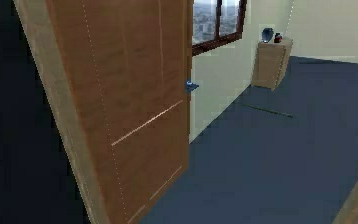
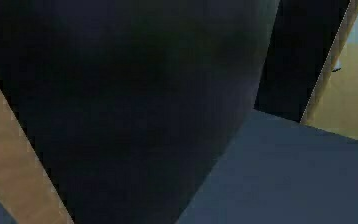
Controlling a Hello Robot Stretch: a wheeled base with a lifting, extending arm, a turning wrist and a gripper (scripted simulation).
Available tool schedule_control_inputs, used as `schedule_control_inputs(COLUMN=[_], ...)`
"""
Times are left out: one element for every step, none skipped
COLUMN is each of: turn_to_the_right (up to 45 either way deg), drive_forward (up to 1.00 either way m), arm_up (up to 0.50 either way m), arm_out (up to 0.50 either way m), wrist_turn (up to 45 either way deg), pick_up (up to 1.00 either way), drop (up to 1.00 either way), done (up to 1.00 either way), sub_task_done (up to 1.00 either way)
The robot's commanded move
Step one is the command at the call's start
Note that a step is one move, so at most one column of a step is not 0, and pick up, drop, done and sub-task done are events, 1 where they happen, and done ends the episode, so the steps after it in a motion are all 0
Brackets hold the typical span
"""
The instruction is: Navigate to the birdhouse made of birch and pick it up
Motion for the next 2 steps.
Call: schedule_control_inputs(turn_to_the_right=[0.0, 45.0], drive_forward=[0.7, 0.0], arm_up=[0.0, 0.0], arm_out=[0.0, 0.0], wrist_turn=[0.0, 0.0], pick_up=[0.0, 0.0], drop=[0.0, 0.0], done=[0.0, 0.0], sub_task_done=[0.0, 0.0])
